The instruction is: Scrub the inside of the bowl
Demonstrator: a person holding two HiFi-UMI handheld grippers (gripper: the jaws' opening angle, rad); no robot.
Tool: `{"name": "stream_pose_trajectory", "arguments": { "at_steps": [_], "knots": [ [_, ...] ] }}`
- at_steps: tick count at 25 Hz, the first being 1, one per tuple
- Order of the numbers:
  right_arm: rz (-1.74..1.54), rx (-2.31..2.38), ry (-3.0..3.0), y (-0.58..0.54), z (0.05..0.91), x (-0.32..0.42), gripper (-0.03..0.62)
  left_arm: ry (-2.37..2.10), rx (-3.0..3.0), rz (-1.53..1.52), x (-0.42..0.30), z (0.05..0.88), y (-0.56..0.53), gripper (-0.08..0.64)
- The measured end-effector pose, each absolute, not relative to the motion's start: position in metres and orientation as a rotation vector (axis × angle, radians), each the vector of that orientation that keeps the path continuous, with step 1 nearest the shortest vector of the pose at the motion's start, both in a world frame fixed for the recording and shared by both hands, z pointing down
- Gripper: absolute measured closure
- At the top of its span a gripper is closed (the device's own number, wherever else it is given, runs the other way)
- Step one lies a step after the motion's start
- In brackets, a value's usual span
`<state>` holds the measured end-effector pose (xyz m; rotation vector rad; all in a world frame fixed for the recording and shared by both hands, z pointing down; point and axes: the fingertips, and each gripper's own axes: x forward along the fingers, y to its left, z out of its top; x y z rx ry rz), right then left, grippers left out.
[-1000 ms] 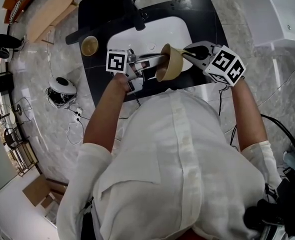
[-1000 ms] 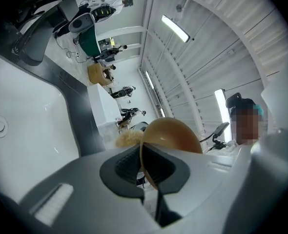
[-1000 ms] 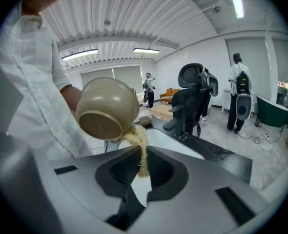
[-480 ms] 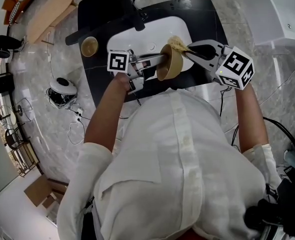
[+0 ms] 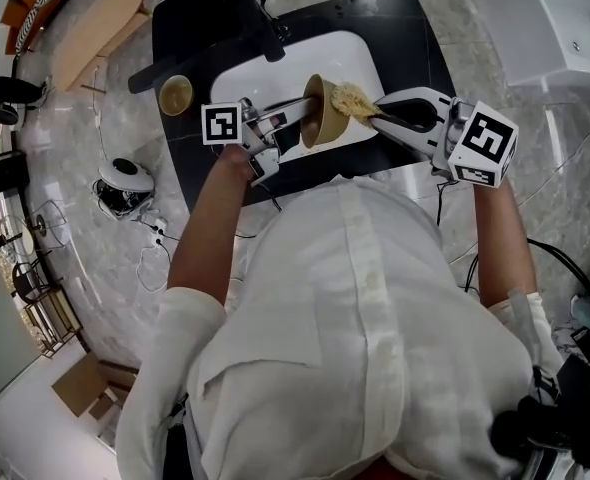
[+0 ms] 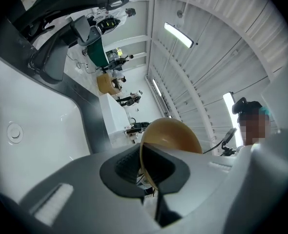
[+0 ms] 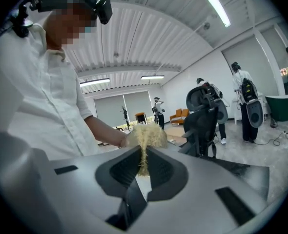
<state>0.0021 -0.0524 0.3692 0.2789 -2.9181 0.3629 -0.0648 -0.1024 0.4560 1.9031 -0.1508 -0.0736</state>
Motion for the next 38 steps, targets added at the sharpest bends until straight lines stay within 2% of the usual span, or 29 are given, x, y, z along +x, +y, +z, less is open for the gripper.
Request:
{"name": "stream_pose_trajectory", "arguments": {
  "at_steps": [9, 14, 25, 32, 38],
  "knots": [
    [0.488, 0.441, -2.891, -0.068, 0.395, 0.026, 0.561, -0.144, 1.950, -0.187, -0.072, 0.427, -0.115, 0.548],
    [0.538, 0.456, -2.785, -0.072, 0.418, 0.010, 0.561, -0.106, 1.969, -0.185, -0.061, 0.420, -0.109, 0.548],
    [0.536, 0.370, -2.832, -0.058, 0.402, 0.002, 0.561, -0.204, 1.947, -0.153, -0.075, 0.442, -0.115, 0.548],
    [0.770, 0.561, -2.782, -0.075, 0.422, 0.018, 0.561, -0.179, 1.964, -0.215, -0.070, 0.430, -0.117, 0.548],
    [0.763, 0.499, -2.770, -0.060, 0.422, -0.001, 0.561, -0.192, 1.966, -0.213, -0.067, 0.432, -0.118, 0.548]
  ]
}}
